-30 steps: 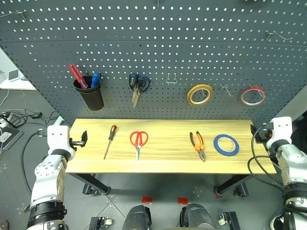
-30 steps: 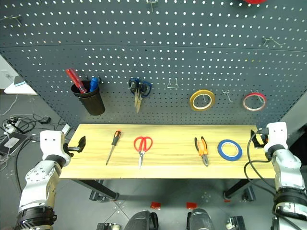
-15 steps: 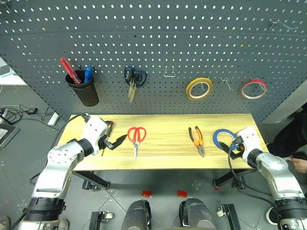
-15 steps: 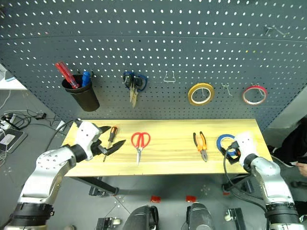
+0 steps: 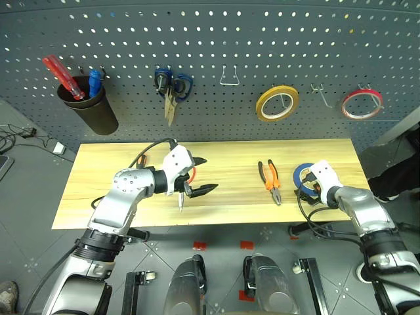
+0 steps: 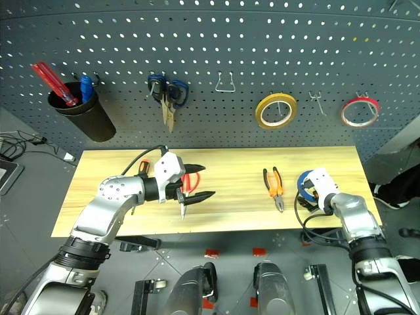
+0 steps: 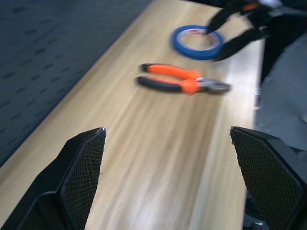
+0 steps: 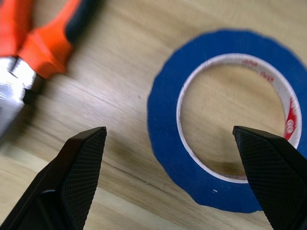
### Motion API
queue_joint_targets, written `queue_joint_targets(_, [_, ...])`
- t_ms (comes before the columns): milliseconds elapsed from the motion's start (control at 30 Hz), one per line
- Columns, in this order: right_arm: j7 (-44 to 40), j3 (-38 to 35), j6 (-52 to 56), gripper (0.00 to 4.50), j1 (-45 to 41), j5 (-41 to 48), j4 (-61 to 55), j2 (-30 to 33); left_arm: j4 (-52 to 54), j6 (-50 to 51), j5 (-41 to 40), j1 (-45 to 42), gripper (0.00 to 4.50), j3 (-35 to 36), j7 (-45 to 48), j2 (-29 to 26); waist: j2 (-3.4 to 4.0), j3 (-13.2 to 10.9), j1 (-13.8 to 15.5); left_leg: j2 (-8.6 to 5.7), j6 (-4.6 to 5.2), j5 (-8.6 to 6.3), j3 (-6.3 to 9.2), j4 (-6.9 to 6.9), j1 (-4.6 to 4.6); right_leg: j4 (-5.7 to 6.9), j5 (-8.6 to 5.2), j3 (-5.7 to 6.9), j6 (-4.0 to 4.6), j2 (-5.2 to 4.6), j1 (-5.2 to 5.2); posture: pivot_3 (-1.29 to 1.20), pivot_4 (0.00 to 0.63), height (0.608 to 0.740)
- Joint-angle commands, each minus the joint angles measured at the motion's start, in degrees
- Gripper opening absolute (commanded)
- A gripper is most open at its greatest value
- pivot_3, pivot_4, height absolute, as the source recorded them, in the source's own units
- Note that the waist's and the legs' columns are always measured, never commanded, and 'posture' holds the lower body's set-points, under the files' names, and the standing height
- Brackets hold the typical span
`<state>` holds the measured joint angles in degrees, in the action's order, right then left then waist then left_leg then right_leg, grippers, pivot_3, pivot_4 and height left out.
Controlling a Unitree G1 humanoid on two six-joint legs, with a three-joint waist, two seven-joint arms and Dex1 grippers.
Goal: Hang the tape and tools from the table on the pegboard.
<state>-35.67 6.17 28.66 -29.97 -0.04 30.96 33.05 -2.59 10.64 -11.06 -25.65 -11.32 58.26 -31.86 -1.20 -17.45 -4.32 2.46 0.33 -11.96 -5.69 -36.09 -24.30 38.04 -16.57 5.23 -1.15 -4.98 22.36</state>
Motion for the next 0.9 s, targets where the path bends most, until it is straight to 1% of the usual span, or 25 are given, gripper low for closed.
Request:
queue_joint_targets(33, [-3.54,2.32,-1.85,4.32,-3.33,-2.47,5.79,1.30,0.50,-4.87,0.45,-0.75,4.40,-1.83,2.71,1.12,-0.06,-0.42,-0.36,0.00,0.00,0.00,-0.02,-0.01,0.00,0.02,0.00,0.03,0.00,-0.03,0.00,-0.21,0.352,0.740])
queue_joint_targets(100, [-5.02,3.85,-2.75,3.94,-5.26,-3.87,9.21,1.39,0.21,-5.40,-0.21,-1.10,4.40,-2.28,4.04,1.76,-0.08,-0.54,-0.47,0.01,0.00,0.00,0.01,-0.03,0.00,0.05,0.00,0.05,0.00,-0.03,-0.01,-0.21,0.348,0.740])
queue_joint_targets(300, [-7.34,6.29,-4.31,2.02,-8.22,-6.32,13.85,0.83,-0.14,-6.82,-0.49,-1.63,4.40,-2.99,6.30,3.13,-0.10,-0.54,-0.52,0.02,-0.01,0.01,0.00,-0.09,0.02,0.06,0.01,0.07,-0.03,-0.03,-0.06,-0.22,0.333,0.740])
queue_joint_targets(367, [-6.07,5.94,-5.49,1.33,-8.26,-6.75,14.32,0.64,-0.16,-7.20,-0.58,-1.61,4.40,-2.76,6.31,3.62,-0.10,-0.54,-0.53,0.02,-0.01,0.01,0.00,-0.11,0.02,0.07,0.02,0.06,-0.04,-0.03,-0.06,-0.22,0.324,0.740])
queue_joint_targets(433, [-3.73,5.03,-6.86,0.74,-7.95,-7.11,13.68,0.77,-0.18,-7.19,-1.00,-1.45,4.40,-2.39,6.19,4.11,-0.10,-0.54,-0.54,0.02,-0.02,0.01,0.01,-0.12,0.02,0.08,0.02,0.07,-0.04,-0.04,-0.06,-0.22,0.322,0.740])
queue_joint_targets(500, [-2.10,4.06,-7.85,0.68,-6.25,-7.28,9.68,2.02,0.31,-6.58,-1.64,-1.00,4.40,-1.92,6.00,4.35,-0.10,-0.54,-0.51,0.02,-0.02,0.01,0.01,-0.15,0.02,0.09,0.02,0.08,-0.05,-0.04,-0.07,-0.22,0.317,0.740])
queue_joint_targets(600, [0.17,1.49,-7.66,0.68,-1.73,-6.72,-0.64,4.34,1.72,-4.87,-3.10,-0.35,4.40,-0.59,4.52,5.26,-0.07,-0.56,-0.33,0.01,-0.03,0.01,-0.01,-0.15,-0.01,0.09,0.02,0.07,-0.06,-0.06,-0.05,-0.22,0.314,0.740])
queue_joint_targets(667, [2.64,-2.57,-5.37,0.68,5.48,-5.37,-16.32,4.79,2.48,-3.50,-4.37,-0.54,4.40,0.94,1.96,6.77,-0.06,-0.56,-0.29,0.01,-0.03,0.01,-0.01,-0.13,-0.08,0.06,0.02,0.10,-0.07,-0.08,-0.01,-0.22,0.314,0.740])
queue_joint_targets(767, [6.71,-7.05,-1.09,0.68,15.65,-4.30,-37.35,2.14,3.55,-3.64,-4.36,-0.67,4.40,2.19,-0.96,8.34,-0.03,-0.55,-0.34,0.08,-0.04,0.01,0.00,-0.10,-0.13,0.06,-0.03,0.15,-0.15,-0.04,0.01,-0.24,0.317,0.740])
queue_joint_targets(833, [10.39,-7.91,0.44,0.68,19.82,-6.09,-45.79,-0.21,3.81,-3.33,-4.71,-1.11,4.40,2.73,-2.15,9.10,-0.04,-0.55,-0.55,0.07,-0.05,0.01,-0.02,-0.04,-0.11,0.09,-0.03,0.12,-0.15,-0.04,0.02,-0.24,0.317,0.740])
queue_joint_targets(900, [15.70,-6.53,-3.24,0.68,24.24,-11.20,-54.68,-2.15,3.92,-2.68,-5.32,-2.46,4.40,3.51,-3.97,10.52,-0.03,-0.55,-0.62,0.12,-0.06,0.01,0.03,-0.07,-0.09,0.11,-0.03,0.15,-0.15,0.00,0.00,-0.25,0.319,0.740])
